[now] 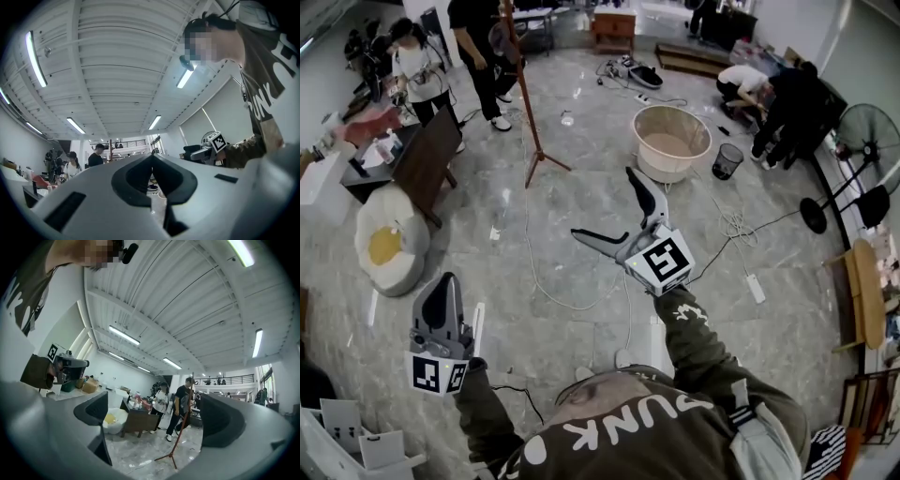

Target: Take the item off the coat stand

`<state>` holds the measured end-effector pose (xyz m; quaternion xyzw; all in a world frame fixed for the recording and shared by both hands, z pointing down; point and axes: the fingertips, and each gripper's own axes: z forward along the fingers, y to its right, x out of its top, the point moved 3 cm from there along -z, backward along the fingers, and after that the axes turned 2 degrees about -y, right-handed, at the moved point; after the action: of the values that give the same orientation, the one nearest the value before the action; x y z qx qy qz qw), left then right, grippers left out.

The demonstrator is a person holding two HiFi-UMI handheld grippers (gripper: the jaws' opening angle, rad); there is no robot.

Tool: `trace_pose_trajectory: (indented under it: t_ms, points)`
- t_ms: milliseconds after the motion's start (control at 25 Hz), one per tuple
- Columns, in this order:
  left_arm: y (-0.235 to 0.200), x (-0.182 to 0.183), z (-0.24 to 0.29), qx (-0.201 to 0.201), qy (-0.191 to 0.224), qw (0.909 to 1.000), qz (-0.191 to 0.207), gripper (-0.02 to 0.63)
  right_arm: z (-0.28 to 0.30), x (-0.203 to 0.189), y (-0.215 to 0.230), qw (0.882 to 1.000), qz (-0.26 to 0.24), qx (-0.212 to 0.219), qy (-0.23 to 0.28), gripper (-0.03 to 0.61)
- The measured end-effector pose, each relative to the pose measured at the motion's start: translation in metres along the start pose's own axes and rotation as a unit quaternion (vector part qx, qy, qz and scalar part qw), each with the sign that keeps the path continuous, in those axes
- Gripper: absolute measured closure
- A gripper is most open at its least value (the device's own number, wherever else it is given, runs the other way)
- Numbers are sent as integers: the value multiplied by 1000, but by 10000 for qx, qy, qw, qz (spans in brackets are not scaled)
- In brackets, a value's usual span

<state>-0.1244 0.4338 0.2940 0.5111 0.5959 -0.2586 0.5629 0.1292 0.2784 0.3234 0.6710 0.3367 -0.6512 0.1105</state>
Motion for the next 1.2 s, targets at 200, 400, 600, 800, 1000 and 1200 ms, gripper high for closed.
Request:
trace_pose_trajectory:
  t_ms: [200, 400, 600, 800, 1000, 1200]
  points:
    - [-3, -1, -5, 6, -4, 10000, -22, 609, -2, -1, 1, 9999, 38, -74, -129, -17]
    - [-15, -7, -18, -24, 61, 10000, -46, 609, 1, -1, -5, 9996, -17, -208, -186, -17]
    - [-32, -13, -27, -124, 82, 9998, -120, 609, 6, 2, -13, 9988, -91, -365, -327, -16]
    - [-48, -23, -24, -170, 44, 9997, -188, 609, 14, -6, -15, 9979, -69, -430, -471, -15]
    - [-57, -38, -3, -167, -44, 9997, -187, 609, 34, -27, 1, 9980, 33, -443, -460, -16]
    - [-81, -56, 42, -67, -96, 9998, -162, 609, 79, -47, 39, 9983, 99, -445, -362, -16]
